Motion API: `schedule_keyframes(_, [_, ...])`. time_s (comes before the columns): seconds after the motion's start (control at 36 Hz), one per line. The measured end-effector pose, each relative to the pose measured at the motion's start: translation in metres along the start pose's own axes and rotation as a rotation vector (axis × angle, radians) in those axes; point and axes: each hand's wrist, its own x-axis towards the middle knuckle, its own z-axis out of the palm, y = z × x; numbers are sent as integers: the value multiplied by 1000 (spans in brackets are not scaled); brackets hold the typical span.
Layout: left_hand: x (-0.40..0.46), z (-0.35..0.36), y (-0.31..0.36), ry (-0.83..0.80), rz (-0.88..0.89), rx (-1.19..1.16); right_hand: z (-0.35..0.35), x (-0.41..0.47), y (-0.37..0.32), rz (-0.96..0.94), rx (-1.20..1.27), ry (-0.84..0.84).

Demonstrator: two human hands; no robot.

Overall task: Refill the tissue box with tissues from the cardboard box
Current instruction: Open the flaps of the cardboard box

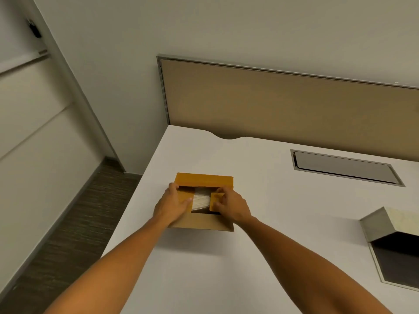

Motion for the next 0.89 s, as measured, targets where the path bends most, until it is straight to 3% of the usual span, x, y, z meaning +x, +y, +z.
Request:
schedule_keyframes(0.14, [2, 23, 24, 43, -112, 244, 20, -3, -14, 117, -148, 81])
schedule_keyframes(0.31, [5, 32, 26, 61, -131, 449, 24, -2, -21, 49, -320, 192])
schedule_keyframes(0.53, [9, 18, 22, 154, -78, 255, 12, -4, -26, -50, -333, 217])
schedule_keyframes(0.72, [21, -5, 1, 169, -98, 20, -14, -2, -8, 32, -44, 248])
schedule_keyframes(0.89, [28, -21, -20, 204, -147, -157, -28, -8, 21, 196, 480, 329])
